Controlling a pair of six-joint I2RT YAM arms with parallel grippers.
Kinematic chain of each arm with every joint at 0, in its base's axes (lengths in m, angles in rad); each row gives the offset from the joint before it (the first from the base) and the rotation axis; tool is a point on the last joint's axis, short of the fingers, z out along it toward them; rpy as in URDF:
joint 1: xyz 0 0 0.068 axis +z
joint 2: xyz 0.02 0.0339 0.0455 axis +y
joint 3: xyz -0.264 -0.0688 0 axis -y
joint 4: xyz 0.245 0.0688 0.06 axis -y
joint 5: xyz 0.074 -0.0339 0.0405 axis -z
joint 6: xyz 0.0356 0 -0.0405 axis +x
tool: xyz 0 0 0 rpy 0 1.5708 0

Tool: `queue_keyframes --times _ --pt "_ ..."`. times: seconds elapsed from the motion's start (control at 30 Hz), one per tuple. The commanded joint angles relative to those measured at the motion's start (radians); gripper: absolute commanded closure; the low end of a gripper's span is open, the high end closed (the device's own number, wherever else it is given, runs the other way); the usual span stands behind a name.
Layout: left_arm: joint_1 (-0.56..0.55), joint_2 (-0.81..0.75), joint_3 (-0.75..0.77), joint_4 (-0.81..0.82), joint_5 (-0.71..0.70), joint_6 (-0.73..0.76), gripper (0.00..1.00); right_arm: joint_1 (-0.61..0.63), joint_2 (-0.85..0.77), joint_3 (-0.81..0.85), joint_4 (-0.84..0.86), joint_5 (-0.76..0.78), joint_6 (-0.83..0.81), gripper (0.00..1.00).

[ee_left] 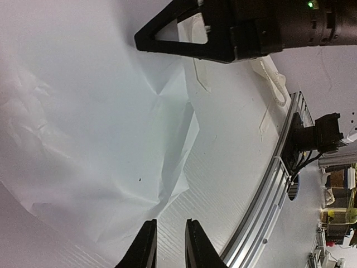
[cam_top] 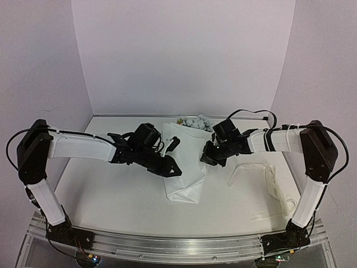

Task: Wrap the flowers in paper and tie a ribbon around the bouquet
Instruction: Press the fold line on the 2/3-folded wrapping paper.

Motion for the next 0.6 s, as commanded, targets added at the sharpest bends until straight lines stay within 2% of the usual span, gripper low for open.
queue_keyframes --times 0.0,0.13,0.37,0.57 --pt "0.006 0.063 -0.031 -0.015 0.072 -0.009 0.87 -0.003 0.004 0.028 -0.008 0.038 -0.033 1.00" --pt "0.006 0.114 -0.051 -0.007 0.105 -0.025 0.91 -0.004 0.008 0.032 -0.019 0.061 -0.049 1.00" --pt "0.006 0.165 -0.099 -0.001 0.123 -0.042 0.91 -0.004 0.036 0.073 -0.051 0.057 -0.070 1.00" --pt "0.006 0.107 -0.105 -0.032 0.125 -0.049 0.84 -0.004 0.038 0.085 -0.066 0.057 -0.085 1.00"
